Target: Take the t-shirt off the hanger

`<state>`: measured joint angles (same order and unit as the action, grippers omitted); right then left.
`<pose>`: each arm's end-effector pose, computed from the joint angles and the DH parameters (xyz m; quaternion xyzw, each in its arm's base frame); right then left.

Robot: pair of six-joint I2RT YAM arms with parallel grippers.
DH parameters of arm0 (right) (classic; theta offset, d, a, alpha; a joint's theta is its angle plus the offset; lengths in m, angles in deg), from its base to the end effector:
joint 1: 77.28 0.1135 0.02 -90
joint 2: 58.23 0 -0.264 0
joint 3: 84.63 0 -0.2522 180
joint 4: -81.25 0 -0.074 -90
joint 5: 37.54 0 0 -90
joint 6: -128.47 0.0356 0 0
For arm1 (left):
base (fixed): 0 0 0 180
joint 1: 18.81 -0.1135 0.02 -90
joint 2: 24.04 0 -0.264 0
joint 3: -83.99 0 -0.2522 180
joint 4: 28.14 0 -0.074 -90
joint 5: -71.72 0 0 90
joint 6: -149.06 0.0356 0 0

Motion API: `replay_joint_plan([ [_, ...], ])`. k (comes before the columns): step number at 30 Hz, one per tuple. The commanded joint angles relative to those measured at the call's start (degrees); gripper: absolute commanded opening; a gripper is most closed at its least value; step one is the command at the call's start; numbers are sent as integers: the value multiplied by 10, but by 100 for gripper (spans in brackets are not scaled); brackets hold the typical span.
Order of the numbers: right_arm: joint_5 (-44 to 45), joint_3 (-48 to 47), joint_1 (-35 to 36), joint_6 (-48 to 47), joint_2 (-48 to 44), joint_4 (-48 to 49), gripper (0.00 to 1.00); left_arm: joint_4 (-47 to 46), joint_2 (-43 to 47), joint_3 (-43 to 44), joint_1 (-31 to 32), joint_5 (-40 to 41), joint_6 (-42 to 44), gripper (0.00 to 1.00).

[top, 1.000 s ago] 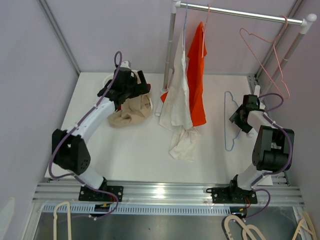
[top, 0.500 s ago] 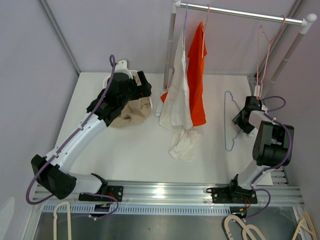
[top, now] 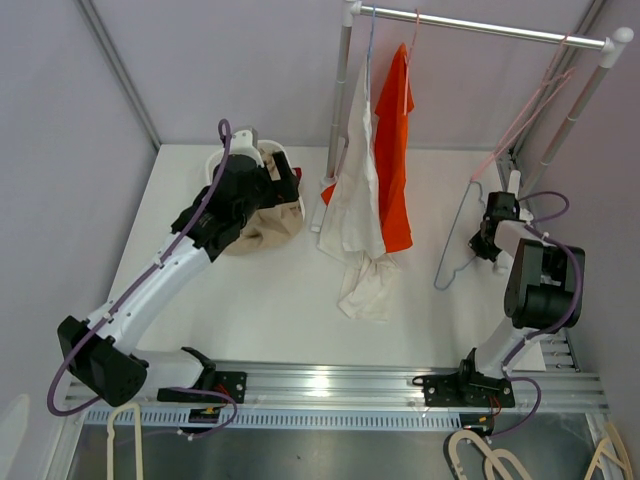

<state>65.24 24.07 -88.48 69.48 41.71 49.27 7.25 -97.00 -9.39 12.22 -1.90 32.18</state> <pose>0.3322 -0.0738 0.1579 0.3725 0.8867 -0.0627 0.2668 0.2521 -0.1399 0.3854 -0.0502 0.8216 -0.1657 0.5431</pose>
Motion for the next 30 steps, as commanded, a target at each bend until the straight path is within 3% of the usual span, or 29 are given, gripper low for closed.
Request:
replay_joint_plan([
  [1,50,8,27,-8,-45,-16,0,-15,11,-1,8,12,10,99],
  [8,95,52,135,-9,-207,-82,0,-7,14,2,26,24,16,100],
  [14,119,81,216,-7,-400,-174,0,5,36,-4,50,40,18,99],
  [21,158,64,286,20,-496,-267,0,21,58,9,89,71,25,99],
  [30,106,-14,328,30,-554,-330,0,52,78,29,129,85,38,100],
])
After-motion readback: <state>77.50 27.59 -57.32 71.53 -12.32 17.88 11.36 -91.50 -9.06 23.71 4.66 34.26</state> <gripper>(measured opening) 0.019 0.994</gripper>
